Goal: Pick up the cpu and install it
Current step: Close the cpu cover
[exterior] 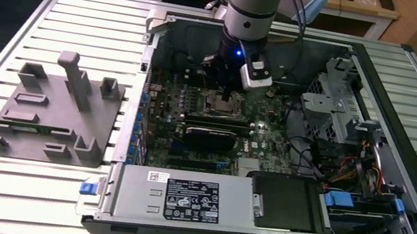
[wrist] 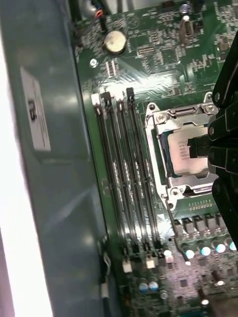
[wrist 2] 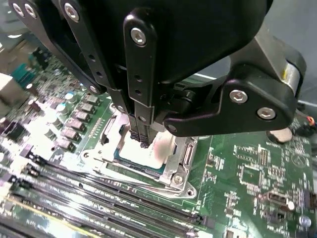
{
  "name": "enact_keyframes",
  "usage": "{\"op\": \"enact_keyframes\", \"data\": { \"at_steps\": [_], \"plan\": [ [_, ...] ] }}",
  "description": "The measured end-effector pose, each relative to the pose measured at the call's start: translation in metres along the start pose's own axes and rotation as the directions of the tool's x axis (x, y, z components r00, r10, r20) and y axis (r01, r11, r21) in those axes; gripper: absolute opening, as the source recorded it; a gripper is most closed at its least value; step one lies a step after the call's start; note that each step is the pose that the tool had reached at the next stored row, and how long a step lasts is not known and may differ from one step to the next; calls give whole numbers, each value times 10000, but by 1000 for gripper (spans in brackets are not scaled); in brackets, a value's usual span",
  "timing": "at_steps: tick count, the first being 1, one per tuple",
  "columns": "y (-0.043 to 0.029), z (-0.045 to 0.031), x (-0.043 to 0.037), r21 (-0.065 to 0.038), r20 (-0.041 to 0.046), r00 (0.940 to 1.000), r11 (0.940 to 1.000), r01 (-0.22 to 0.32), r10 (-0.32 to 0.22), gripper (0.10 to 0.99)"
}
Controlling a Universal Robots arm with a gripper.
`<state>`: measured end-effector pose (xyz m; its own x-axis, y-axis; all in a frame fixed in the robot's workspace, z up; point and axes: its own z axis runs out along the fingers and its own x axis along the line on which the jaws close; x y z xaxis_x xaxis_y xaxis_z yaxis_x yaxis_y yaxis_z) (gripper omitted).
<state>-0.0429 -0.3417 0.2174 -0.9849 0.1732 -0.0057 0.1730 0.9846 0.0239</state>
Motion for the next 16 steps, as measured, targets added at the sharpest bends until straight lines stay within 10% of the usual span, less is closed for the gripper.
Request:
{"op": "enact_keyframes", "data": {
  "at_steps": [16],
  "plan": [
    [-1, 12, 2, 116, -41, 9795, 9794, 2016, -2015, 106]
  ]
}}
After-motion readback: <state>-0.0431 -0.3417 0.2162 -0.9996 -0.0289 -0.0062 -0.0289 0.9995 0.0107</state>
